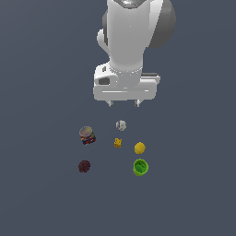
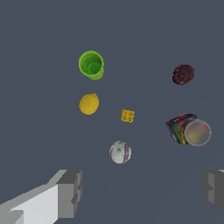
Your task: Pick up a designated object from a clutter of objects.
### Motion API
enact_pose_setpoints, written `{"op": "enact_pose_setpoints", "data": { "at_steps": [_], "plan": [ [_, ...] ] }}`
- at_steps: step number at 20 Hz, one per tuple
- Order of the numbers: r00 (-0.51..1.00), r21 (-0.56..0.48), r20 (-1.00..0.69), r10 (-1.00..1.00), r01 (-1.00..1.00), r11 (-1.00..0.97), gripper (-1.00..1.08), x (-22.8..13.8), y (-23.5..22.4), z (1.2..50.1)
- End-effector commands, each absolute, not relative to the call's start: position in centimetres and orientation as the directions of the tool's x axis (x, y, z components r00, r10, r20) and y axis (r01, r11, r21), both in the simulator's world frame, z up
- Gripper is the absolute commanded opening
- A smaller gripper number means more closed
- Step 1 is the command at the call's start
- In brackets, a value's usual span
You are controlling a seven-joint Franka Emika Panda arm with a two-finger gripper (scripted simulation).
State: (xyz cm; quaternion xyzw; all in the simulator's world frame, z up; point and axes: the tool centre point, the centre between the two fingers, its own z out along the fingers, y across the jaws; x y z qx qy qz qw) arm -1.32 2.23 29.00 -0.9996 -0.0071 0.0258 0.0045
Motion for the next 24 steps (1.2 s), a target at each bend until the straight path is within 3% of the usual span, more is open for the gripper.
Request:
{"op": "enact_pose_setpoints", "data": {
  "at_steps": [1,10,24],
  "plan": [
    [0.999,-0.009,-0.051,0.015,0.014,-1.000,1.00,-1.3,2.2,29.0],
    [0.996,-0.004,-0.059,0.065,0.065,-0.998,1.00,-1.0,5.2,28.5],
    [0.999,-0.002,-0.051,0.010,0.010,-1.000,1.00,-1.5,4.6,25.2]
  ]
}}
